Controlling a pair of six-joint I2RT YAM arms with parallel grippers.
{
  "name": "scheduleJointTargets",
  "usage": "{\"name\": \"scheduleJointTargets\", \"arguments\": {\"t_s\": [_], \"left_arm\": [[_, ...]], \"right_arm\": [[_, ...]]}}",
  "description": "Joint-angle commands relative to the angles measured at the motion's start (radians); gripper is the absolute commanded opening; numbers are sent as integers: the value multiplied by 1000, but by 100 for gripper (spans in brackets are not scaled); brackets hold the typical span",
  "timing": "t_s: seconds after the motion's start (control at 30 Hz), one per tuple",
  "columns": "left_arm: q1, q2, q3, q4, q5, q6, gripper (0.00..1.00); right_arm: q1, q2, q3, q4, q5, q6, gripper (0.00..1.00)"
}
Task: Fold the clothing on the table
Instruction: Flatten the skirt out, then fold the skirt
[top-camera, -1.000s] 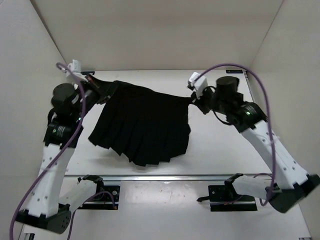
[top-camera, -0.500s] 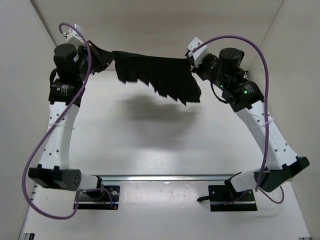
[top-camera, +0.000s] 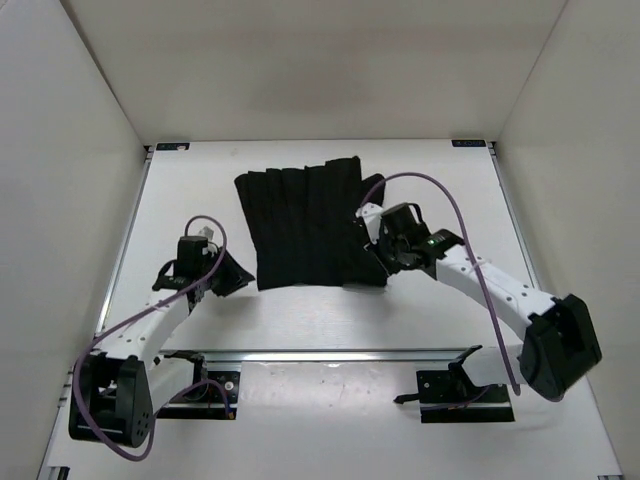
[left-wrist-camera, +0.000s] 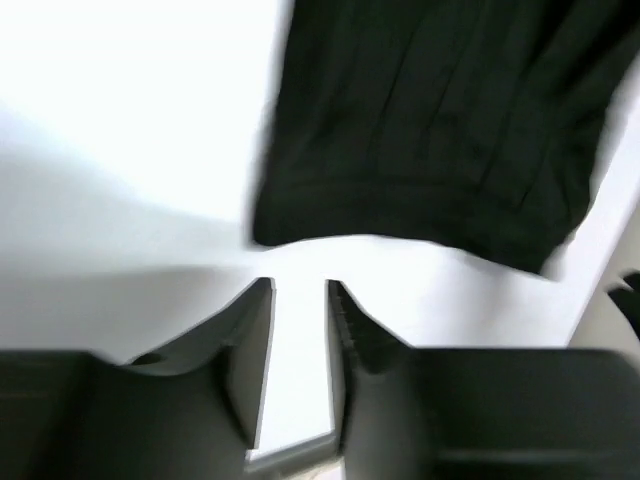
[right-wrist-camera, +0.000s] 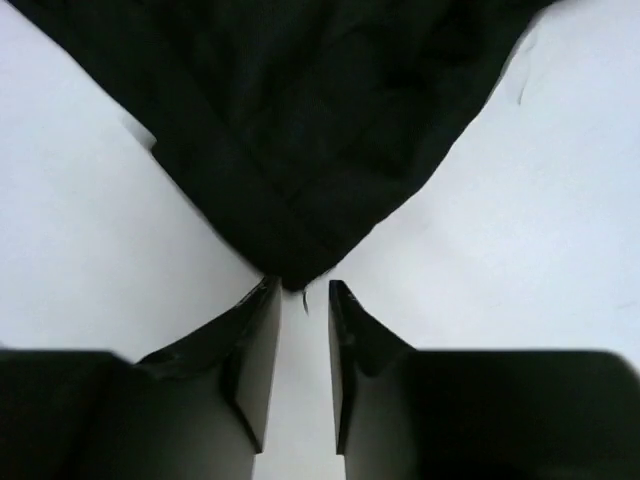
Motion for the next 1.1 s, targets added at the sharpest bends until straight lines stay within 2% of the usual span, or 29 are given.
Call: {"name": "scheduleJointTargets", "arguments": {"t_s": [0.0, 0.03, 0.1, 0.17, 0.2, 0.23, 0.3, 0.33, 0.37, 0.4, 0.53, 0.6, 0.73, 0.9, 1.07], "left_arm": [[15, -121, -18, 22, -1, -7, 41], [0, -123, -14, 14, -16, 6, 45], [-26, -137, -3, -30, -64, 17, 49], [-25, -148, -18, -44, -59, 12, 53], [-30, -151, -36, -44, -55, 12, 55], [-30, -157, -61, -38, -62, 9, 56], [-37, -143, -87, -17, -79, 3, 58], [-36, -134, -95, -5, -94, -5, 58], [-49, -117, -98, -1, -108, -3, 59], [-59, -91, -95, 0, -113, 1, 59], [-85, -8, -90, 28, -173, 4, 64], [-82, 18, -86, 58, -165, 3, 64], [-117, 93, -73, 91, -194, -3, 64], [-129, 159, -70, 134, -209, -17, 65], [-146, 207, -47, 161, -211, -13, 63]], "right_arm": [[-45, -159, -73, 4, -101, 299, 24], [-58, -195, -90, 19, -167, 300, 41], [-84, -247, -161, 73, -172, 336, 59], [-131, -324, -225, 144, -255, 402, 53], [-175, -337, -253, 182, -275, 462, 39], [-224, -352, -293, 232, -339, 516, 33], [-268, -343, -339, 282, -410, 599, 24], [-272, -337, -362, 293, -409, 654, 23], [-274, -328, -373, 315, -406, 691, 24], [-268, -327, -400, 311, -384, 712, 33], [-219, -324, -428, 331, -286, 795, 39], [-228, -295, -440, 334, -295, 826, 42], [-250, -233, -439, 340, -303, 829, 45], [-254, -190, -471, 400, -281, 857, 44], [-236, -96, -446, 391, -257, 855, 44]]}}
